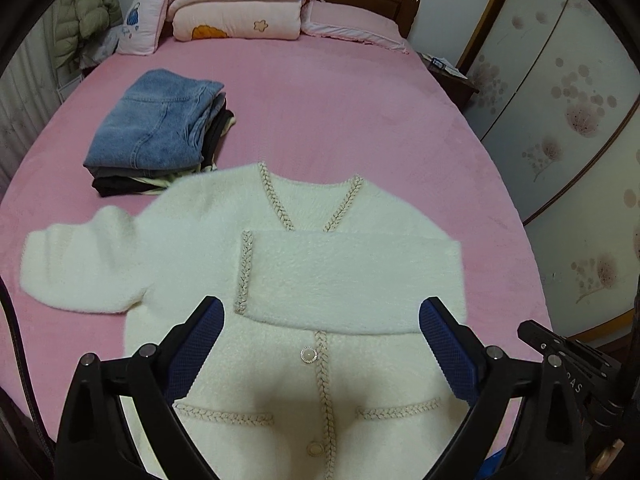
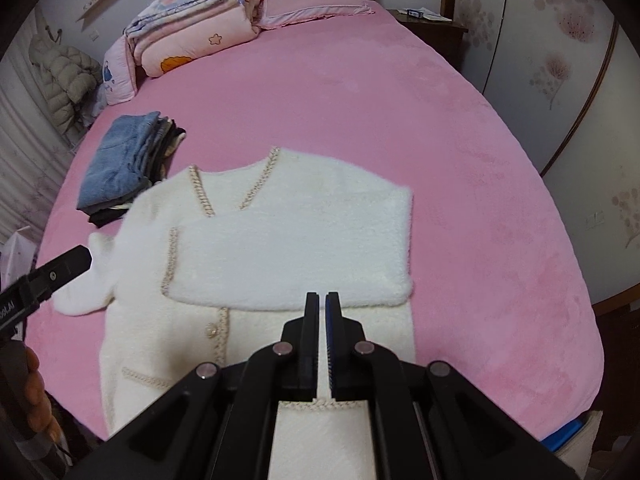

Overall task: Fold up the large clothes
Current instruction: 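Move the left gripper to the other sleeve's trimmed cuff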

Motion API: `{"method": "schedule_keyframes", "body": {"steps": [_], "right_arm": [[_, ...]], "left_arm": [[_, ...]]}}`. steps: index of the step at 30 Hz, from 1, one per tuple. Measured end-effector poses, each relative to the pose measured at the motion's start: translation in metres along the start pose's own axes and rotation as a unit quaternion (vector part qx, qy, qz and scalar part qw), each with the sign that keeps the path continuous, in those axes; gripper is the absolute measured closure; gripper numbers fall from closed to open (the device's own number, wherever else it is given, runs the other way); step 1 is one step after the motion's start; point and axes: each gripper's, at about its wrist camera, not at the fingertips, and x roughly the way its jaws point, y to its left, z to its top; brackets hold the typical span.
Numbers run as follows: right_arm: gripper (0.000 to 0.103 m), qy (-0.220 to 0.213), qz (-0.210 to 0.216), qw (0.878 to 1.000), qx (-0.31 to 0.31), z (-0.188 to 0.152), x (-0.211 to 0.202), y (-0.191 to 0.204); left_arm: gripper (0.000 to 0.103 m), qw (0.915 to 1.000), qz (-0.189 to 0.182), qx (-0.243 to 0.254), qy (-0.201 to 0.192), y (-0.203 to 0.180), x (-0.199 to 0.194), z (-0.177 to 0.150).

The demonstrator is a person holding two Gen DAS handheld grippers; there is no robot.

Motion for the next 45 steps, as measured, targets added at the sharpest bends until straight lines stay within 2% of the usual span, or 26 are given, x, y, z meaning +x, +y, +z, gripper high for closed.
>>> {"method": "schedule_keyframes", "body": {"steps": [8, 15, 20, 26, 29, 35, 41, 45], "right_arm": [[0.1, -0.009, 0.069, 0.997, -0.02, -0.004, -0.039, 0.01], [0.093, -0.019, 0.107, 0.993, -0.043, -0.016, -0.065, 0.015], [0.093, -0.028, 0.117, 0.991, -0.054, -0.022, -0.077, 0.022], [0.093, -0.033, 0.112, 0.99, -0.079, -0.026, -0.084, 0.048], [0.093, -0.037, 0.108, 0.99, -0.086, -0.029, -0.085, 0.065], [0.093, -0.043, 0.088, 0.991, -0.092, -0.029, -0.081, 0.121], [0.093, -0.034, 0.059, 0.993, -0.092, -0.019, -0.069, 0.205], [0.093, -0.025, 0.047, 0.994, -0.099, -0.01, -0.054, 0.267]], "left_arm": [[0.005, 0.999, 0.036, 0.003, -0.028, -0.018, -0.06, -0.019], [0.005, 0.997, 0.055, -0.004, -0.053, -0.025, -0.111, -0.044], [0.005, 0.9955, 0.066, 0.0, -0.069, -0.02, -0.129, -0.054], [0.005, 0.9948, 0.067, -0.012, -0.076, 0.008, -0.134, -0.054], [0.005, 0.9946, 0.067, -0.013, -0.079, 0.032, -0.134, -0.05], [0.005, 0.996, 0.057, -0.015, -0.068, 0.108, -0.132, -0.033], [0.005, 0.9962, 0.051, -0.043, -0.056, 0.226, -0.132, -0.015], [0.005, 0.9939, 0.063, -0.087, -0.024, 0.32, -0.115, -0.011]]}}
